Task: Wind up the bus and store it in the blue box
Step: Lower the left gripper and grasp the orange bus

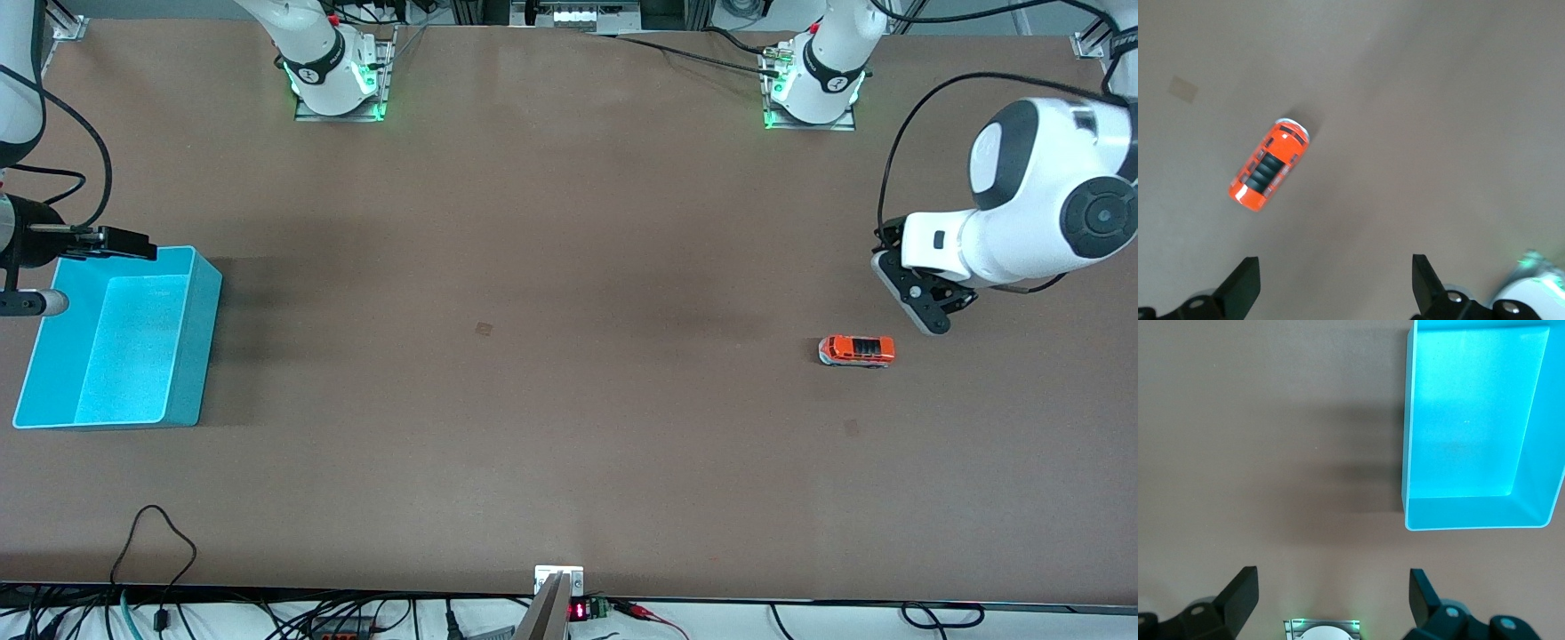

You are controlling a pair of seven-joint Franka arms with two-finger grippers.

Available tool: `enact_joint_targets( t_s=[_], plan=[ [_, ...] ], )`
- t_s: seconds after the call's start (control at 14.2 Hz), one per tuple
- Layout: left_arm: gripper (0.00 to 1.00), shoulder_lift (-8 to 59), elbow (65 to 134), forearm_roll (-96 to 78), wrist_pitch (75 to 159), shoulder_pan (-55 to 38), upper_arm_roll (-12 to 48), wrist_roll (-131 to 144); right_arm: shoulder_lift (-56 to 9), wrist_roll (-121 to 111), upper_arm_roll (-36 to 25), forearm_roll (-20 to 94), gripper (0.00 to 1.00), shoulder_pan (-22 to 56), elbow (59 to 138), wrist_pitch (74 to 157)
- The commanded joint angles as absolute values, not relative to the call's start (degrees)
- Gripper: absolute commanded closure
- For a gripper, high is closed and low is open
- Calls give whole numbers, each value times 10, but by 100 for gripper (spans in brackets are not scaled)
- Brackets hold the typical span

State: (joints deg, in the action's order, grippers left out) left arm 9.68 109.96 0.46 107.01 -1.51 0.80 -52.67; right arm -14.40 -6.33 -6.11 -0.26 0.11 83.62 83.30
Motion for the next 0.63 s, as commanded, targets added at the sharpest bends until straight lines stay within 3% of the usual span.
enact_joint_targets(
  t_s=[0.0, 0.56],
  plan=[
    [0, 104, 1159, 12, 1176, 4, 8, -627, -141, -68, -57, 0, 0, -3, 831, 823],
    [0, 218, 1185, 12, 1397, 11, 8, -858, -141, -68, -57, 1, 0, -6, 831, 817]
  ],
)
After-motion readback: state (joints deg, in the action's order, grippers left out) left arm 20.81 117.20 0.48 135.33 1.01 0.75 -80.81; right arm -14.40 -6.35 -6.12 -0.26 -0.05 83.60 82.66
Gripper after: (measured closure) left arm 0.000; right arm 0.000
